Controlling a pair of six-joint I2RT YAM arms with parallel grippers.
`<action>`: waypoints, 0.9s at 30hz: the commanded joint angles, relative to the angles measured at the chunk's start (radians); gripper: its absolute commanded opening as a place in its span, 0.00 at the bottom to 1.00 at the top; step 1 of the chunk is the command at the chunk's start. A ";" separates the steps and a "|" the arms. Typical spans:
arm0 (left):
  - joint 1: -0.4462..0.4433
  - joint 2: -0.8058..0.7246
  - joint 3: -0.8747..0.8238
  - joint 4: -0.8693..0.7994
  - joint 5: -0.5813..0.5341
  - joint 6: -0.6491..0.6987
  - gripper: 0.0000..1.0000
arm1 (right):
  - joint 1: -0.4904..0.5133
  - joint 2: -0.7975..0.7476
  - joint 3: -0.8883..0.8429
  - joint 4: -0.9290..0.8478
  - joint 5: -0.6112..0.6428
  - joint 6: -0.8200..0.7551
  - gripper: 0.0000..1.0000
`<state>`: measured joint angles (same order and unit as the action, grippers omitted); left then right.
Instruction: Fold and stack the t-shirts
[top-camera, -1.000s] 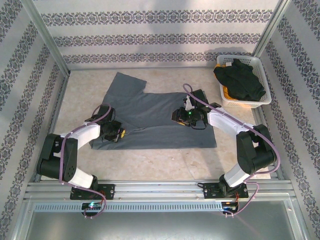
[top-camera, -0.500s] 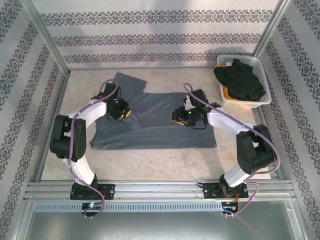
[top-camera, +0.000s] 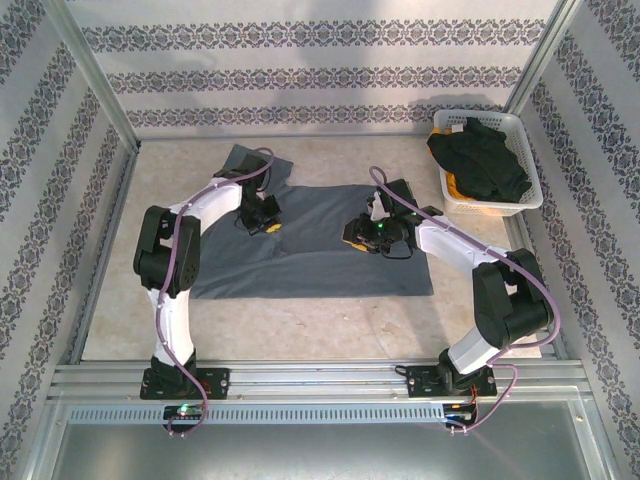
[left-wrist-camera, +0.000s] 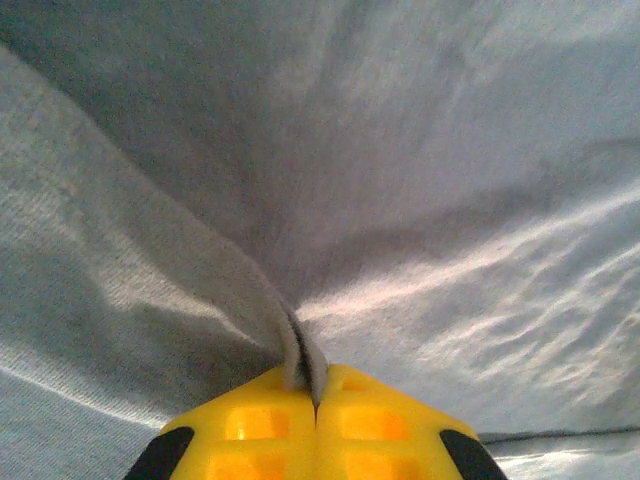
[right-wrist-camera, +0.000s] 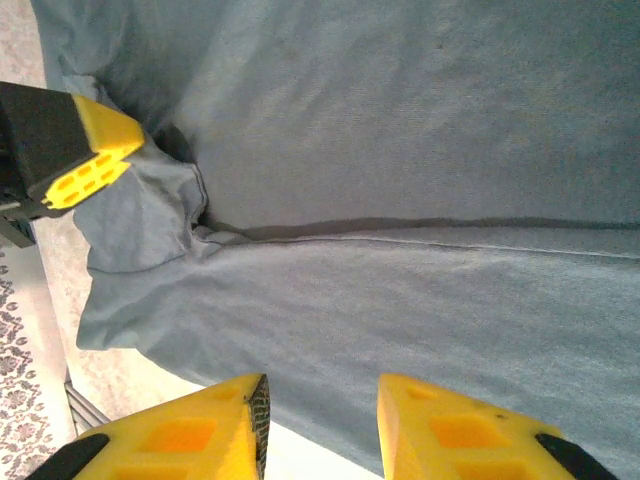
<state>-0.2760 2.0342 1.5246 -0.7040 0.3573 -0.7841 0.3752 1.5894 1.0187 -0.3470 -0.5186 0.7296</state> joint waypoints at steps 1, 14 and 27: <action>-0.010 0.021 0.020 -0.083 -0.050 0.066 0.00 | -0.008 0.003 -0.011 0.006 -0.024 0.010 0.36; 0.034 -0.294 -0.257 -0.035 -0.216 -0.045 0.55 | -0.037 -0.045 -0.147 -0.029 0.117 0.054 0.31; 0.300 -0.336 -0.650 0.169 -0.090 -0.193 0.30 | 0.001 0.128 -0.137 -0.204 0.192 0.023 0.28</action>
<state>-0.0135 1.6985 0.9585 -0.5411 0.2924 -0.9268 0.3470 1.6768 0.8848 -0.4477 -0.3599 0.7670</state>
